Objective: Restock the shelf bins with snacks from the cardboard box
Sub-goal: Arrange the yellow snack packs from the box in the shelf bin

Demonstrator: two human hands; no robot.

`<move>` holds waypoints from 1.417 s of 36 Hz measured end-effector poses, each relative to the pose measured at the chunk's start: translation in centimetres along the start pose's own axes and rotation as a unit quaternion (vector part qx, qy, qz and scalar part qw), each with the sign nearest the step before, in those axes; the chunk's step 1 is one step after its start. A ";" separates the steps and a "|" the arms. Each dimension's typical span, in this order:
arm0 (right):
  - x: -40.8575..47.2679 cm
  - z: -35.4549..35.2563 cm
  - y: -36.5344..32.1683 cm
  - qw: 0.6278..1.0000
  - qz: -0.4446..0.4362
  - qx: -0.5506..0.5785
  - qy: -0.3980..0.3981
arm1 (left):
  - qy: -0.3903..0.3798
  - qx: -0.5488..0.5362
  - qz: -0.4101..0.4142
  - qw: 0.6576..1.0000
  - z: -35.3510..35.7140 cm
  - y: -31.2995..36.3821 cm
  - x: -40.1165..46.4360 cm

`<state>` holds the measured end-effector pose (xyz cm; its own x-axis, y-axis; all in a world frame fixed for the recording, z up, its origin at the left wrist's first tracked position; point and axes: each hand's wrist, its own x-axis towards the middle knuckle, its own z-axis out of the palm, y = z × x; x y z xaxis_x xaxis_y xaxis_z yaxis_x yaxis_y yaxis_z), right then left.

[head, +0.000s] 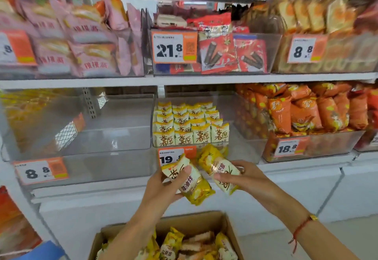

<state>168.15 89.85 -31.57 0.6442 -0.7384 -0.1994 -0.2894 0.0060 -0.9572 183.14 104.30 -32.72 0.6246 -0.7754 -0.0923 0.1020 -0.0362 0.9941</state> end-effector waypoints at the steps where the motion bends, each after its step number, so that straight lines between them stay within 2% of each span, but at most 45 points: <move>1: 0.5 -0.7 -0.8 0.999 -0.023 -0.007 0.022 | 0.004 -0.002 0.020 1.000 0.2 0.8 0.4; 6: 2.8 -3.9 -5.2 0.984 -0.115 -0.009 0.134 | 0.010 0.022 0.108 0.994 1.8 5.1 3.8; 8: 3.8 -5.1 -6.4 0.958 -0.177 -0.128 0.187 | 0.020 0.039 0.136 0.990 2.6 6.4 5.6; 10: 4.9 -6.1 -6.9 0.899 -0.222 -0.284 0.249 | 0.032 0.050 0.154 0.986 3.5 7.0 7.9; 13: 7.2 -6.9 -7.5 0.787 -0.260 -0.462 0.316 | 0.052 0.076 0.168 0.982 4.5 6.8 11.5; 16: 10.4 -7.2 -7.5 0.651 -0.357 -0.572 0.349 | 0.069 0.089 0.178 0.977 5.4 6.1 14.6; 18: 12.9 -7.3 -7.2 0.595 -0.386 -0.605 0.362 | 0.084 0.080 0.192 0.974 5.8 5.8 16.6; 19: 14.2 -7.5 -7.1 0.585 -0.384 -0.616 0.362 | 0.091 0.082 0.201 0.972 6.0 5.8 17.3; 26: 21.6 -7.3 -6.5 0.589 -0.281 -0.696 0.300 | 0.110 0.059 0.263 0.957 6.5 4.4 20.2; 30: 25.4 -7.1 -6.1 0.627 -0.227 -0.707 0.238 | 0.102 0.049 0.288 0.951 6.5 4.1 20.4; 35: 28.9 -7.1 -5.9 0.687 -0.240 -0.661 0.183 | 0.107 0.044 0.282 0.952 6.4 3.8 20.6; 39: 30.3 -7.1 -6.0 0.700 -0.270 -0.644 0.150 | 0.113 0.039 0.276 0.954 6.5 3.8 20.9; 43: 30.8 -7.7 -6.2 0.713 -0.272 -0.628 0.154 | 0.127 0.033 0.262 0.956 6.5 3.8 21.1; 51: 30.9 -7.8 -5.6 0.752 -0.234 -0.595 0.163 | 0.135 0.031 0.238 0.961 6.5 3.8 21.1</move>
<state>184.14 61.74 -30.69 0.7210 -0.5996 0.3473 -0.6383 -0.7698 -0.0040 191.71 83.70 -30.53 0.7682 -0.5221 0.3705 -0.2860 0.2380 0.9282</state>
